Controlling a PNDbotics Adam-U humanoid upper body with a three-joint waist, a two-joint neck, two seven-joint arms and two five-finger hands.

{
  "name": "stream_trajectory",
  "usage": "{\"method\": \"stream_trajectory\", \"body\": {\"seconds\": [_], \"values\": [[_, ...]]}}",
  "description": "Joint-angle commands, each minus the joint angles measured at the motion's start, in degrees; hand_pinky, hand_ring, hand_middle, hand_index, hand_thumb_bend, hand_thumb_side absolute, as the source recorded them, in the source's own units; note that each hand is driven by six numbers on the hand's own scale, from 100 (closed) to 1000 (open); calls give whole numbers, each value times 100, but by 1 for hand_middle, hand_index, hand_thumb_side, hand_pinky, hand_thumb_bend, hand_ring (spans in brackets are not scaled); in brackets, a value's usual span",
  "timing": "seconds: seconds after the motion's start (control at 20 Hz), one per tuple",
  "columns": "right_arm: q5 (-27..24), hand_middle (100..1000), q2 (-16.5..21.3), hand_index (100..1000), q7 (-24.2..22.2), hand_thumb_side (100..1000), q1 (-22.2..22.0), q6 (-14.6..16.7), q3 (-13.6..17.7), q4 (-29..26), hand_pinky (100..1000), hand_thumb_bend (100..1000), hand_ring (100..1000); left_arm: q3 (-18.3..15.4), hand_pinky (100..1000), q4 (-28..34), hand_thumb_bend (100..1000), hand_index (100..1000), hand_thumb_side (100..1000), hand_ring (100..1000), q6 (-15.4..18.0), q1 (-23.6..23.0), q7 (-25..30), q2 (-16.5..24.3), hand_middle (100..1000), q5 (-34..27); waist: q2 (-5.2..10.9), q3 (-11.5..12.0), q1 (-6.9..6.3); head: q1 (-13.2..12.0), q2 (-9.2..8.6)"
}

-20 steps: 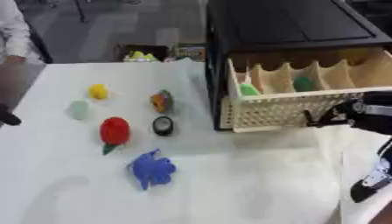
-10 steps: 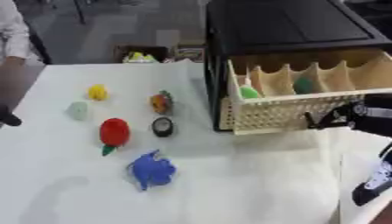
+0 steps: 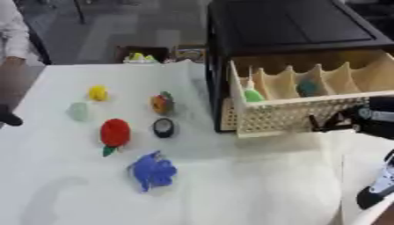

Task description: Pick up objects from table and place into drawer.

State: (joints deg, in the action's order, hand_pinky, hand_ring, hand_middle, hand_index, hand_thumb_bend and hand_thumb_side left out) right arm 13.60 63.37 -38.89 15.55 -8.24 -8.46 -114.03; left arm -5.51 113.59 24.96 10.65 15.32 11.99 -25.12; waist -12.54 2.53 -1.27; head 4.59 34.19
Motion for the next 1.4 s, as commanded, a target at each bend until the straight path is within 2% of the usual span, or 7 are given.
{"method": "stream_trajectory", "body": {"seconds": [0.05,0.3,0.4,0.5,1.05,1.4], "values": [[32,100,160,820,8,447,-43,33,0,-56,100,971,100,-53,531,100,100,835,887,621,0,53,-14,114,648,17,78,-5,6,-20,-48],[89,100,161,843,101,482,23,146,17,-56,100,995,100,-51,532,100,100,835,887,621,-7,58,-14,116,648,17,79,4,17,-19,-53],[148,100,168,857,196,542,66,225,26,-56,100,1000,100,-50,532,100,100,835,888,621,-13,58,-13,118,648,17,81,7,23,-19,-52],[201,100,174,857,297,523,101,311,39,-56,100,1000,100,-50,532,100,100,835,888,621,-21,57,-12,118,648,18,84,6,29,-17,-49],[263,100,207,854,531,581,188,630,96,-56,100,1000,100,-53,532,100,100,836,888,621,-40,56,-23,127,648,12,106,-10,47,-11,-71],[144,100,209,849,490,550,198,728,63,-56,100,1000,100,-53,532,100,100,836,889,620,-53,57,-25,128,647,16,107,-6,63,-2,-78]]}}
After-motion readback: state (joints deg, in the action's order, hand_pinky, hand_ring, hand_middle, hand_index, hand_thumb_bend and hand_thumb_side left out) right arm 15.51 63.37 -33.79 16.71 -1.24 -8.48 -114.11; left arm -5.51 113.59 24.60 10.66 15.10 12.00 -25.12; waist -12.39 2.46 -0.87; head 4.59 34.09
